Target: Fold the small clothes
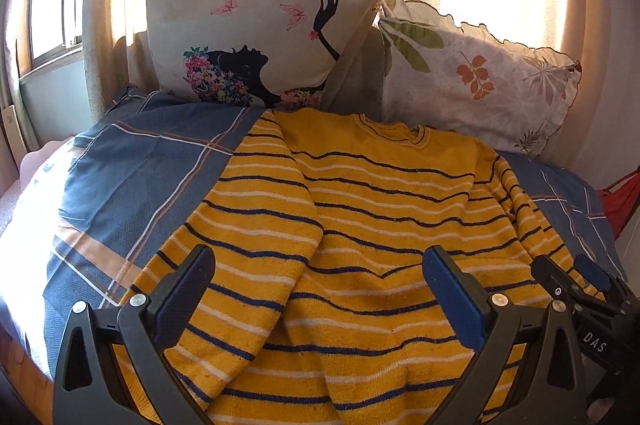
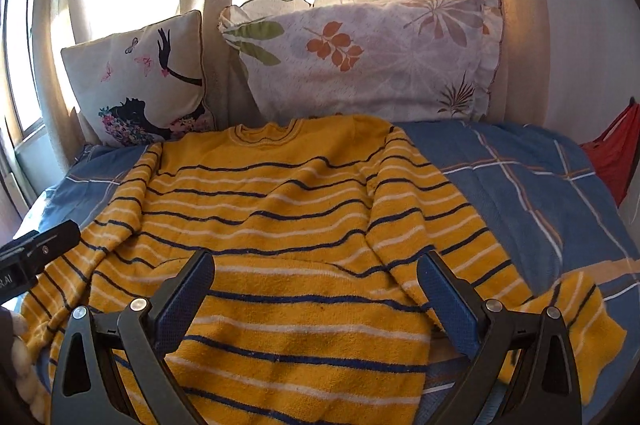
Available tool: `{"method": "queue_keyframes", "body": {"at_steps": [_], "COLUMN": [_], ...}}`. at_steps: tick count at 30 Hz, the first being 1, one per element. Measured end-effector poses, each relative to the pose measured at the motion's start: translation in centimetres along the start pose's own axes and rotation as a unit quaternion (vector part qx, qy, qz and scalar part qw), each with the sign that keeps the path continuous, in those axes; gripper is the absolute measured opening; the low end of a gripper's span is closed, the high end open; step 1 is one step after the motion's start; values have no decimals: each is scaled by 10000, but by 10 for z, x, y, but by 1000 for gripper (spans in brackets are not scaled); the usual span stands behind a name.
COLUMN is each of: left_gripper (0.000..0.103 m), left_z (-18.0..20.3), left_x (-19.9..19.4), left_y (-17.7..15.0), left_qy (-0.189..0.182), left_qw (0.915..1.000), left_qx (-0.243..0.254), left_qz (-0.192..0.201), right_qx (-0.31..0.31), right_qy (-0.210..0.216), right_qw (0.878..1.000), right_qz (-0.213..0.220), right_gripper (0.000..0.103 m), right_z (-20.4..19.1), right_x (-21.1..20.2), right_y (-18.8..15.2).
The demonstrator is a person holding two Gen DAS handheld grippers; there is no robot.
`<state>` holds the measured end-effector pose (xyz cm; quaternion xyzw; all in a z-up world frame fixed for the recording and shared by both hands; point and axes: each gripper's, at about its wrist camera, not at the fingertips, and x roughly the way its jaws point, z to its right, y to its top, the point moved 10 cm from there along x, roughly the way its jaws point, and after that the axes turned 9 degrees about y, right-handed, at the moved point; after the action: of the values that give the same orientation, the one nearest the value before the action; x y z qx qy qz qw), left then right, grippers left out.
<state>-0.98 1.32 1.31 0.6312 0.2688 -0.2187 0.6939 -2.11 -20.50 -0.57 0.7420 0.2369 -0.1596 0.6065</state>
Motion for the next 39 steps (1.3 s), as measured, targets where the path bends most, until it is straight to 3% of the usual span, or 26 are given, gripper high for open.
{"method": "queue_keyframes", "body": {"at_steps": [7,13,22,27,34,39], "left_gripper": [103,103,103,103,103,103], "left_z": [4,9,10,12,18,29], "left_x": [4,7,12,14,18,23], "left_y": [-1,-3,-7,-10,-12,-16], "left_qy": [17,8,-16,-66,-251,-407], "left_qw": [9998,9996,9994,9992,9989,9979], "left_qx": [173,289,314,341,332,374], "left_qz": [-8,-32,-136,-200,-236,-325], "right_qx": [635,382,710,834,1762,2767], "right_qy": [337,322,390,504,1125,748], "right_qw": [9974,9987,9966,9951,9760,9557], "right_qz": [58,34,-139,-164,-608,-676], "right_gripper": [103,103,103,92,89,89], "right_z": [13,1,15,34,81,129], "right_x": [-1,0,5,-14,-77,-100], "right_y": [5,5,-3,-6,-56,-99]}}
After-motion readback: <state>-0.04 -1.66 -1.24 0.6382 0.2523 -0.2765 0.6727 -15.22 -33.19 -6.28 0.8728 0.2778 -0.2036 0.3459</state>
